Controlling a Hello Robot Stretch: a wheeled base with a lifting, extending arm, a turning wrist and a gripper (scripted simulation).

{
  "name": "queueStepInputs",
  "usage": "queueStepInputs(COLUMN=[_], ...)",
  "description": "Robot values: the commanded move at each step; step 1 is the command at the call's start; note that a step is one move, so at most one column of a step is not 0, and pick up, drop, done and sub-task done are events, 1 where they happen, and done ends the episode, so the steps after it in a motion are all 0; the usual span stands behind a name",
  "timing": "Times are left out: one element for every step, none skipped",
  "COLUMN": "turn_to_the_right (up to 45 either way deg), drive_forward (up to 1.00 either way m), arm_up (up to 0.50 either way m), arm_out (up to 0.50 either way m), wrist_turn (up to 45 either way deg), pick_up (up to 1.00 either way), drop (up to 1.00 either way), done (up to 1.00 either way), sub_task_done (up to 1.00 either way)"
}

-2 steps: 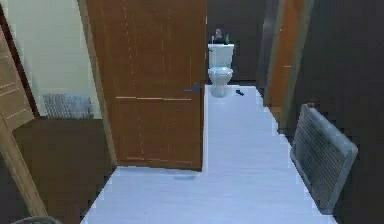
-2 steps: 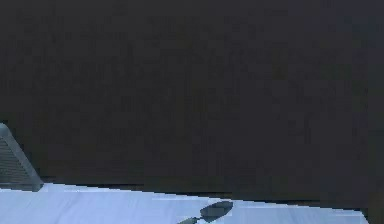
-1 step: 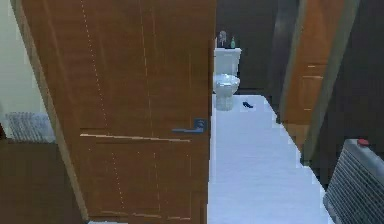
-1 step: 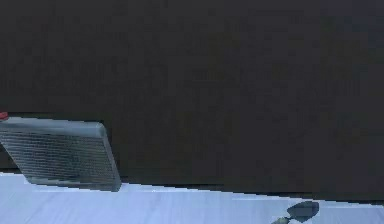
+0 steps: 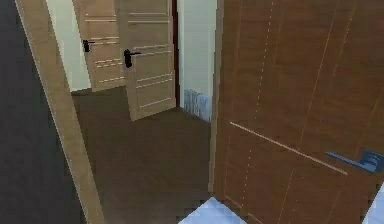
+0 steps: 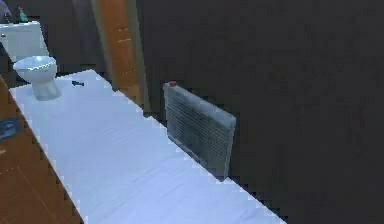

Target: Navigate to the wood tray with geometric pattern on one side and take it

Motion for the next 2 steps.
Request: queueStepInputs(turn_to_the_right=[0.0, -36.0], drive_forward=[0.95, 0.0], arm_up=[0.0, 0.0], arm_out=[0.0, 0.0], wrist_turn=[0.0, 0.0], pick_up=[0.0, 0.0], drop=[0.0, 0.0], done=[0.0, 0.0], sub_task_done=[0.0, 0.0])
